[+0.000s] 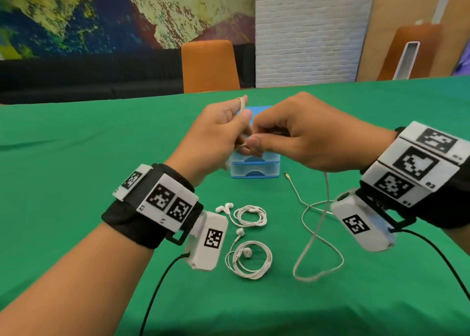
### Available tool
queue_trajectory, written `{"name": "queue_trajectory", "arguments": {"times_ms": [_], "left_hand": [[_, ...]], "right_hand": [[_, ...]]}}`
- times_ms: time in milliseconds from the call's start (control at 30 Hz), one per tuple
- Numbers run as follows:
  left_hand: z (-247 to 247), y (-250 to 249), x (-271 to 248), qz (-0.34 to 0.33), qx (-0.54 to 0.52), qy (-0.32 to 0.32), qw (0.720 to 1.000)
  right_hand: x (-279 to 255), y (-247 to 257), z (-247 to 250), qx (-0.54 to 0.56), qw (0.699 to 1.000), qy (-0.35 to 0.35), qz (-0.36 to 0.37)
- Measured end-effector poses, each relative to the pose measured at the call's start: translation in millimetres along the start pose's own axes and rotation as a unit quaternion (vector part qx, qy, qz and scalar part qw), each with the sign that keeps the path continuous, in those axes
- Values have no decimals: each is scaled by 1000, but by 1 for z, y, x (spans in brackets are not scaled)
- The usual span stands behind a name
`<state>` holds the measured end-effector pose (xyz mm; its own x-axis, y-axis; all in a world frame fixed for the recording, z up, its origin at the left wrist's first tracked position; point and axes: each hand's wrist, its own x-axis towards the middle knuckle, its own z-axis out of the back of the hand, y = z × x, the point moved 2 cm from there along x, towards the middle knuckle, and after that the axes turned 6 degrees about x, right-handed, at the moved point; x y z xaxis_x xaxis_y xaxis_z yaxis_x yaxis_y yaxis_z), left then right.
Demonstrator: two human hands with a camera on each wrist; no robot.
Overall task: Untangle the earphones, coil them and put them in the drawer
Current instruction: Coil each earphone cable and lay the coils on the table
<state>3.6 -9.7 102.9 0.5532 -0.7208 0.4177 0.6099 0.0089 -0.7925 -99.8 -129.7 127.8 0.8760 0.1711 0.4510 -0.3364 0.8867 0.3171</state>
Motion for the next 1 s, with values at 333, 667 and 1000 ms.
{"name": "queue_trajectory", "arguments": {"times_ms": [333, 667, 1000], "left_hand": [[3, -7, 0, 10, -64, 122, 990], [3, -21, -11, 17, -328, 161, 931], [2, -1, 3, -5, -129, -1, 992]], "right_hand": [[0, -23, 26, -21, 995, -90, -31], [-7, -43, 5, 172, 979, -74, -77], [-14, -13, -4, 77, 994, 37, -67]]}}
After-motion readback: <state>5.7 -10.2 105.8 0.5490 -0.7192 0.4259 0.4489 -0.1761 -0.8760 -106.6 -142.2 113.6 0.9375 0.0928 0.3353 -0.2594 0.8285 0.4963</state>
